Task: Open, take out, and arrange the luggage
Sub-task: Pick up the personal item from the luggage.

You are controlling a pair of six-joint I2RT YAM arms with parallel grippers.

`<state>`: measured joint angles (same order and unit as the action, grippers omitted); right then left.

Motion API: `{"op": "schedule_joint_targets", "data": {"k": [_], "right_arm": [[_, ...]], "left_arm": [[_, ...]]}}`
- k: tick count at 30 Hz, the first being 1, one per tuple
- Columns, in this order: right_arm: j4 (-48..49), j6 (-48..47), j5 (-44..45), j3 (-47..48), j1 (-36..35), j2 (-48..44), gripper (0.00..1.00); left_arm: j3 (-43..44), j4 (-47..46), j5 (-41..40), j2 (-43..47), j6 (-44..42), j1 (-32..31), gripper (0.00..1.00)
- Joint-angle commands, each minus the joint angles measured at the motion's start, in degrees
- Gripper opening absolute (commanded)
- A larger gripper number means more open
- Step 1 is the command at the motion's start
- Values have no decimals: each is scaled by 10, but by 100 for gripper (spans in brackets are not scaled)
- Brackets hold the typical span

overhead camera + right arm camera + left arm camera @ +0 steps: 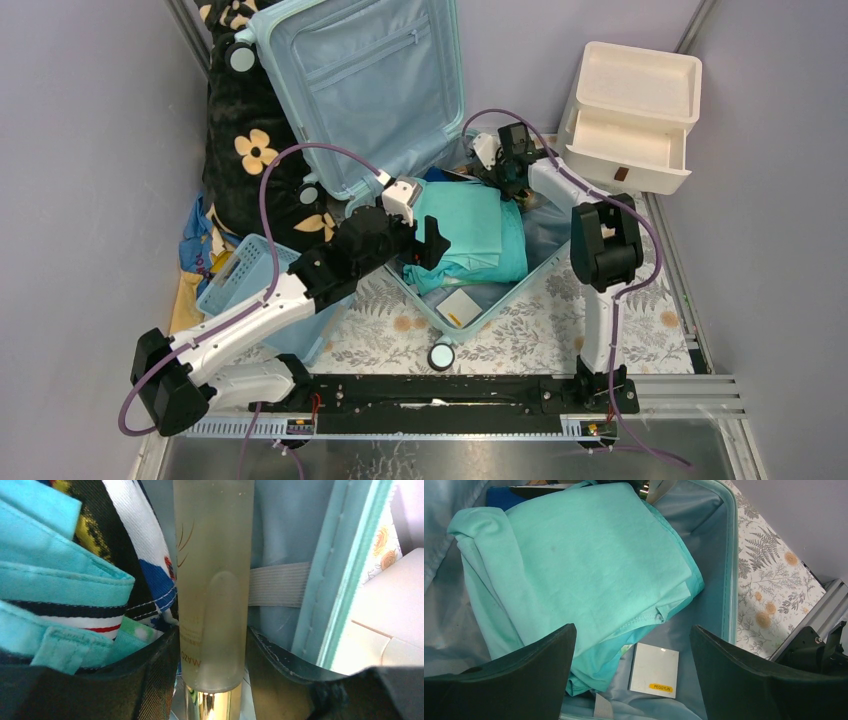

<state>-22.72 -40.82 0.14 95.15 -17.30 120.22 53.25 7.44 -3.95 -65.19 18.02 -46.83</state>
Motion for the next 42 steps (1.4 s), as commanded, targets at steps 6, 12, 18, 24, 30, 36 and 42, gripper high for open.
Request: {"op": "schedule_joint_targets", "data": {"k": [6,12,18,24,30,36,42], "right_arm": [[-79,-10,61,4,11,65,49],[-76,13,3,11,12,-2,23],[-81,35,-62,23,12,-103,10],[-87,34,-98,15,16,-182,4],[-92,36,-112,2,22,-223,3],[-96,55,-142,-42,27,-227,2],[-79,98,-203,-56,39,-254,2]], "left_arm": [[-2,-20,-5,12,-7,3,91],[-3,-16,-8,22,-7,3,91],[-1,-19,-4,28,-5,4,91],[-5,-19,-4,43,-4,3,91],[-10,-20,-2,57,0,4,91],[-15,-23,2,68,7,3,91],[-19,-23,2,74,10,3,91]]}}
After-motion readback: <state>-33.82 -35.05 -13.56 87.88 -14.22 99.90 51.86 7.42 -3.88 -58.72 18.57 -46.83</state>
